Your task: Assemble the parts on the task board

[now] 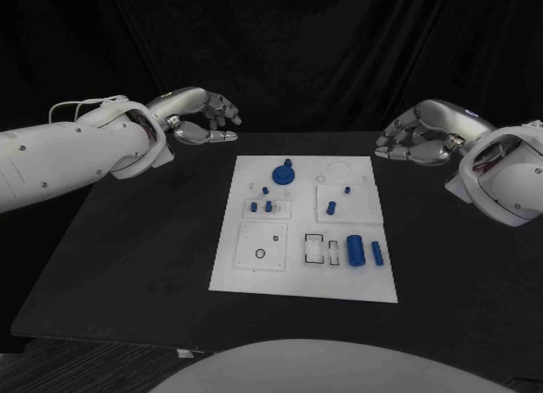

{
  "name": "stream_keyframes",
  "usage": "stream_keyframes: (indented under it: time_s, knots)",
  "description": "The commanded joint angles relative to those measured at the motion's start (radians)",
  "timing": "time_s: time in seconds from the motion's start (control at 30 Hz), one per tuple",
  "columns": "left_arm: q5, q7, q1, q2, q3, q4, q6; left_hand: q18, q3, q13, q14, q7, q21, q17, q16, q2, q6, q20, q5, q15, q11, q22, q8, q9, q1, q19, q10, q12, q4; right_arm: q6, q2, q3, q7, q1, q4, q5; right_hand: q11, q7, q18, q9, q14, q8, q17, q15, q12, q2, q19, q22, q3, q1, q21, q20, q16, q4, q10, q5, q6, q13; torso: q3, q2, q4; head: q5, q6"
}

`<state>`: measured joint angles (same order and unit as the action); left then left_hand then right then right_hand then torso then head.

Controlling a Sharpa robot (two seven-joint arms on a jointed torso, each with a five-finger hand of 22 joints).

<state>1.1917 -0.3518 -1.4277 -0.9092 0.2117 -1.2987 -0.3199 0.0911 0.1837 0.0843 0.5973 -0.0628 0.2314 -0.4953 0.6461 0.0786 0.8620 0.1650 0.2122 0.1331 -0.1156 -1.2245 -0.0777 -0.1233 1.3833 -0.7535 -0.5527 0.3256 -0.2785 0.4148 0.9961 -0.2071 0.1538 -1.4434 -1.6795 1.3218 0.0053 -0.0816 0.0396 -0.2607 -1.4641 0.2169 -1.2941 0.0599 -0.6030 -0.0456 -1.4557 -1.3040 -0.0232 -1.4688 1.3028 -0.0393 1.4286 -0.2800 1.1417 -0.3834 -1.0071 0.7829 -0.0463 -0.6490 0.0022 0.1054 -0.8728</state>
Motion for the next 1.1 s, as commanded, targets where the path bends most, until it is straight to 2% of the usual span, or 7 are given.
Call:
stream_keyframes:
  time_s: [0.03, 0.13, 0.23, 0.37, 0.53, 0.7, 1.1]
  knots:
    - [-0.581, -0.203, -0.003, -0.001, 0.000, 0.003, 0.251, 0.000, -0.046, -0.005, -0.131, -0.021, -0.061, 0.040, -0.072, -0.027, -0.008, -0.001, 0.041, 0.008, 0.005, 0.028, 0.000, 0.010, -0.026, 0.105, 0.054, 0.015, -0.006, -0.009, -0.017, 0.001, 0.061, -0.020, 0.004, 0.112, 0.006, -0.007, 0.026, -0.012, -0.064, 0.002, -0.046, -0.004, 0.192, -0.018, 0.003, -0.168, 0.035, -0.032, -0.022, -0.010, -0.014, -0.006, -0.007, -0.017, -0.022, -0.152, 0.0059, 0.005, 0.0009, 0.001, 0.000]
    - [-0.828, -0.306, 0.020, -0.007, 0.001, -0.011, 0.360, -0.001, -0.156, -0.030, -0.465, -0.022, -0.173, 0.292, -0.406, -0.075, -0.077, -0.032, 0.123, -0.024, 0.067, 0.177, 0.010, 0.030, -0.173, 0.487, 0.266, -0.067, -0.010, -0.031, -0.054, 0.001, 0.060, -0.036, 0.031, 0.215, 0.027, 0.008, 0.023, -0.013, -0.067, -0.004, -0.060, -0.020, 0.363, -0.029, -0.003, -0.172, 0.088, -0.069, -0.017, -0.022, -0.001, -0.005, -0.018, 0.115, -0.055, -0.321, 0.0150, 0.016, 0.0048, 0.001, 0.000]
    - [-0.936, -0.363, 0.051, -0.012, 0.001, -0.029, 0.420, 0.025, -0.246, -0.048, -0.581, 0.025, -0.198, 0.463, -0.609, -0.110, -0.332, -0.040, 0.107, -0.062, 0.114, 0.707, 0.009, 0.070, -0.215, 0.699, 0.417, -0.156, -0.014, -0.059, -0.088, 0.001, 0.057, -0.036, 0.062, 0.287, 0.040, 0.034, 0.025, 0.002, -0.068, -0.041, -0.067, -0.007, 0.440, -0.054, -0.004, -0.174, 0.160, -0.088, -0.020, -0.020, 0.006, -0.007, -0.041, 0.172, -0.035, -0.410, 0.0221, 0.027, 0.0124, -0.007, 0.000]
    - [-1.009, -0.409, 0.106, -0.016, 0.001, -0.050, 0.480, 0.046, -0.327, -0.062, -0.597, 0.084, -0.220, 0.495, -0.646, -0.152, -0.575, -0.043, 0.051, -0.079, 0.174, 1.071, 0.045, 0.090, -0.262, 0.754, 0.502, -0.233, -0.013, -0.111, -0.133, 0.001, 0.051, -0.021, 0.109, 0.377, 0.037, 0.049, 0.027, 0.028, -0.067, -0.087, -0.065, -0.001, 0.483, -0.087, 0.000, -0.171, 0.213, -0.086, -0.035, -0.011, 0.007, -0.004, -0.069, 0.185, -0.001, -0.467, 0.0338, 0.043, 0.0247, -0.020, 0.000]
    - [-1.045, -0.439, 0.165, -0.012, 0.001, -0.058, 0.522, 0.052, -0.379, -0.069, -0.597, 0.115, -0.224, 0.495, -0.646, -0.198, -0.664, -0.036, 0.005, -0.077, 0.199, 1.133, 0.054, 0.098, -0.271, 0.754, 0.532, -0.260, -0.015, -0.182, -0.174, 0.001, 0.044, 0.005, 0.156, 0.441, 0.034, 0.048, 0.033, 0.047, -0.062, -0.112, -0.047, -0.001, 0.510, -0.122, 0.011, -0.164, 0.272, -0.077, -0.069, -0.012, -0.004, 0.005, -0.117, 0.191, -0.010, -0.522, 0.0515, 0.054, 0.0407, -0.048, 0.000]
    - [-1.056, -0.469, 0.195, -0.011, 0.001, -0.073, 0.526, 0.051, -0.396, -0.068, -0.597, 0.136, -0.224, 0.495, -0.646, -0.228, -0.684, -0.027, 0.042, -0.067, 0.186, 1.141, 0.054, 0.099, -0.255, 0.754, 0.537, -0.255, -0.013, -0.227, -0.199, 0.001, 0.021, 0.032, 0.185, 0.491, 0.036, 0.037, 0.040, 0.066, -0.053, -0.143, -0.024, -0.001, 0.517, -0.145, 0.027, -0.153, 0.294, -0.061, -0.114, -0.010, -0.020, 0.020, -0.171, 0.178, 0.021, -0.547, 0.0694, 0.057, 0.0565, -0.064, 0.000]
    - [-1.061, -0.484, 0.214, -0.025, 0.002, -0.093, 0.531, 0.055, -0.419, -0.068, -0.597, 0.126, -0.224, 0.495, -0.646, -0.232, -0.679, -0.018, 0.036, -0.061, 0.183, 1.148, 0.054, 0.099, -0.241, 0.753, 0.539, -0.250, -0.014, -0.280, -0.241, 0.001, -0.033, 0.096, 0.248, 0.545, 0.020, 0.043, 0.045, 0.075, -0.044, -0.150, -0.005, 0.007, 0.509, -0.157, 0.038, -0.147, 0.310, -0.045, -0.142, -0.005, -0.033, 0.040, -0.208, 0.158, 0.031, -0.563, 0.0842, 0.052, 0.0709, -0.090, 0.000]
